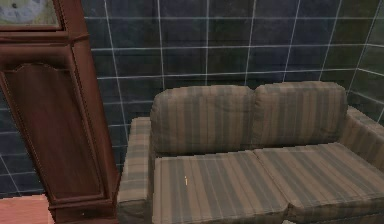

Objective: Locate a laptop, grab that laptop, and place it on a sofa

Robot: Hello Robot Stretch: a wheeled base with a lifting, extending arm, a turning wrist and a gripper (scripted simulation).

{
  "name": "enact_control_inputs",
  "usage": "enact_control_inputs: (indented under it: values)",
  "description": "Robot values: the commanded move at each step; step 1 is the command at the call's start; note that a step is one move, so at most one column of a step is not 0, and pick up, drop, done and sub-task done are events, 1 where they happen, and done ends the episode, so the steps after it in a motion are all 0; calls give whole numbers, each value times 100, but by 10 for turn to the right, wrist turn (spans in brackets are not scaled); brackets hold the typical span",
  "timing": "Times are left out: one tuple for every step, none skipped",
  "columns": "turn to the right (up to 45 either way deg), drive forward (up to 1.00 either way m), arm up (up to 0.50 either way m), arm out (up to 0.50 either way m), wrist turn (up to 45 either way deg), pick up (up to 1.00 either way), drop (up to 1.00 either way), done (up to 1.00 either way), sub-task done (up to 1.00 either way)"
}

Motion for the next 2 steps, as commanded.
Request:
enact_control_inputs:
  values:
    - [0, 0, 36, 0, 0, 0, 0, 0, 0]
    - [0, 0, 0, 50, 0, 0, 0, 0, 0]
